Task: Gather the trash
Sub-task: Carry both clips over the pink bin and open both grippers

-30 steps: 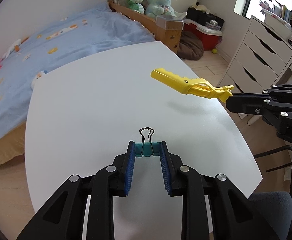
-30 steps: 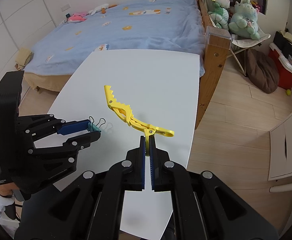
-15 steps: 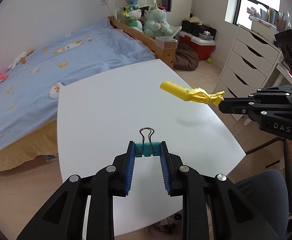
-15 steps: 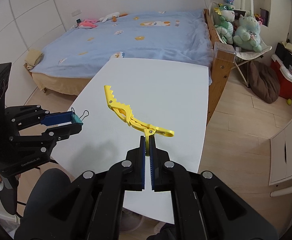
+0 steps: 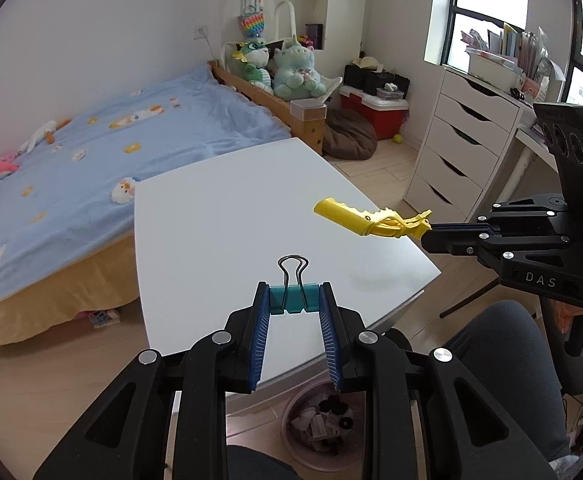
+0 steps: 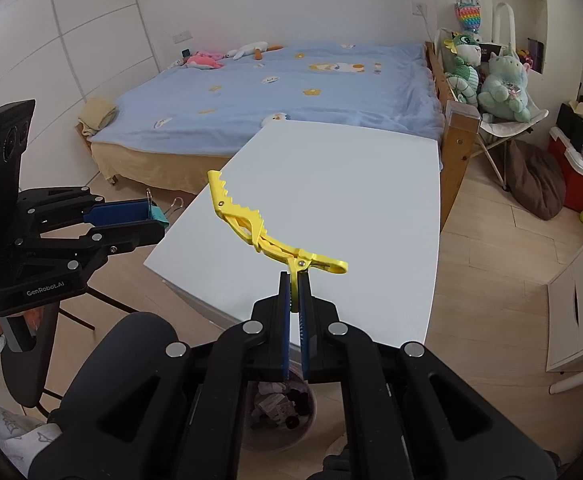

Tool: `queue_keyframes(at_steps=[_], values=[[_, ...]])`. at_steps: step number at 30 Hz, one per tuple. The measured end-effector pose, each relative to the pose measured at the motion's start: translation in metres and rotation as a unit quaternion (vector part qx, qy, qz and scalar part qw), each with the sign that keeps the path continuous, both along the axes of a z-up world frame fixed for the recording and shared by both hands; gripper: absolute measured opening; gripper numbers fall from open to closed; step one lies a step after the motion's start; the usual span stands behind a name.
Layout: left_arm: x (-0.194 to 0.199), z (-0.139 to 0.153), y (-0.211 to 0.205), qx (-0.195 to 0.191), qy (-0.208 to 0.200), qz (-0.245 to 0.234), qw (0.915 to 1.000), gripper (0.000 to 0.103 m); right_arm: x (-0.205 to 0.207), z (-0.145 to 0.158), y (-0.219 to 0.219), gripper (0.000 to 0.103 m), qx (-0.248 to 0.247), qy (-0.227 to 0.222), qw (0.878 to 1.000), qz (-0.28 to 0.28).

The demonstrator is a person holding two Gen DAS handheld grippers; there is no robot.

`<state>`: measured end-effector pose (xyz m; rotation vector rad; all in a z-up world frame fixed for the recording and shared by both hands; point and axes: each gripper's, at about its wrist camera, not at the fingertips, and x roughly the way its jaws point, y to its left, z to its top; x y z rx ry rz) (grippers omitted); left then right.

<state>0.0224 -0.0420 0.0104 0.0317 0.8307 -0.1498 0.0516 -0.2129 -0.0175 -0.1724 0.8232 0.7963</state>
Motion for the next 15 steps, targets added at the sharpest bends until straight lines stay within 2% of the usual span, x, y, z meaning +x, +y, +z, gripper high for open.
queue_keyframes(at_steps=[9,15], values=[[-0.035,-0.008,-0.014,-0.001,0.004,-0.018,0.9998,0.025,-0.038,0.006,-0.015,0.003,0.018,-0.005,1.0,0.003],[-0.052,-0.022,-0.027,-0.01,0.024,-0.036,0.999,0.025,-0.058,0.005,-0.023,0.003,0.021,-0.001,1.0,0.006]])
